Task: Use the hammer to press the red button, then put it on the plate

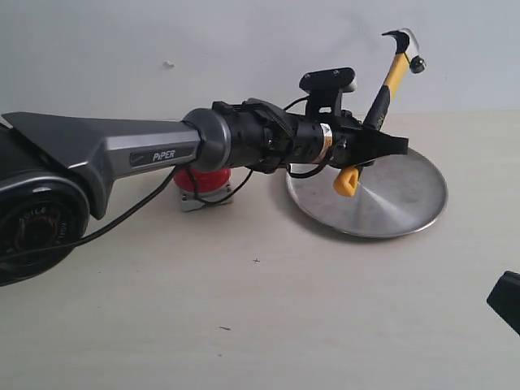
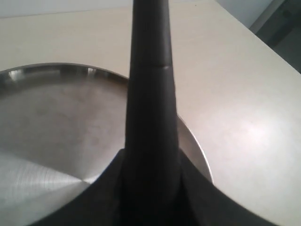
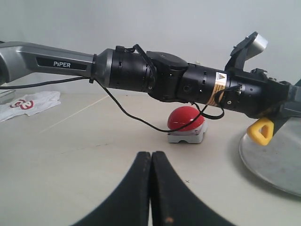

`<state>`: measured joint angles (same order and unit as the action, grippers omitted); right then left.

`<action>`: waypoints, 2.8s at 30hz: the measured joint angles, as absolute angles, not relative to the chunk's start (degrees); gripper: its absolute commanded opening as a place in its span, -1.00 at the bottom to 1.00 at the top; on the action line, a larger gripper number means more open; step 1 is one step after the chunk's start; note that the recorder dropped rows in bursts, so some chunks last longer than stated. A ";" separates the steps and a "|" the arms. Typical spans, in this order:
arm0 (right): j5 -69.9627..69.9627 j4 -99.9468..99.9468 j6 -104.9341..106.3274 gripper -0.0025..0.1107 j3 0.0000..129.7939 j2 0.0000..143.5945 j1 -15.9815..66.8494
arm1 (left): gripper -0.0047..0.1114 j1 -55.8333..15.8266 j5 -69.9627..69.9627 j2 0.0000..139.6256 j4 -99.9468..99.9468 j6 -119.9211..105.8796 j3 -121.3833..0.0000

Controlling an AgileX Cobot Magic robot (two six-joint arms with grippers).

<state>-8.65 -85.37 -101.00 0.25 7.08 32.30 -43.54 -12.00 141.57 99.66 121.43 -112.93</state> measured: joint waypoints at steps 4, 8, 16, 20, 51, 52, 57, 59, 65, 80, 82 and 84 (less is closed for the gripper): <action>-8.65 -85.37 -101.00 -0.96 0.25 7.08 32.30 | -0.92 -43.54 -11.27 141.82 100.19 121.43 -112.93; -8.69 -85.37 -101.00 -0.96 0.25 7.08 32.30 | -0.92 -42.84 -12.11 142.42 100.19 121.43 -112.93; -8.82 -85.37 -101.00 -0.96 0.25 7.08 32.30 | -0.92 -39.98 -28.02 143.62 70.82 100.67 -111.69; -8.82 -85.37 -101.00 -0.96 0.25 7.08 32.30 | -0.92 -39.89 -30.94 143.72 68.60 96.41 -110.20; -8.92 -85.37 -101.00 -0.96 0.25 7.08 32.30 | -0.92 -41.45 -2.78 131.25 101.04 85.39 -109.68; -8.92 -85.37 -101.00 -0.96 0.25 7.08 32.30 | -0.92 -42.45 -0.56 131.25 101.02 82.45 -109.68; -8.92 -85.37 -101.00 -0.96 0.25 7.08 32.30 | -0.92 -48.02 19.89 131.25 97.86 56.67 -108.79; -8.92 -85.37 -101.00 -0.96 0.25 7.08 32.30 | -0.92 -49.61 25.47 131.25 88.18 46.34 -109.65; -8.92 -85.37 -101.00 -0.96 0.25 7.08 32.30 | -0.92 -46.62 38.21 131.25 31.18 14.47 -116.83; -8.92 -85.37 -101.00 -0.96 0.25 7.08 32.30 | -0.92 -34.86 32.38 142.62 -66.33 -17.96 -118.30; -8.92 -85.37 -101.00 -0.96 0.25 7.08 32.30 | -0.92 -35.39 28.52 145.38 -72.02 -19.30 -118.30; -8.92 -85.37 -101.00 -0.96 0.25 7.08 32.30 | -0.92 -36.17 25.62 147.21 -78.08 -22.28 -118.30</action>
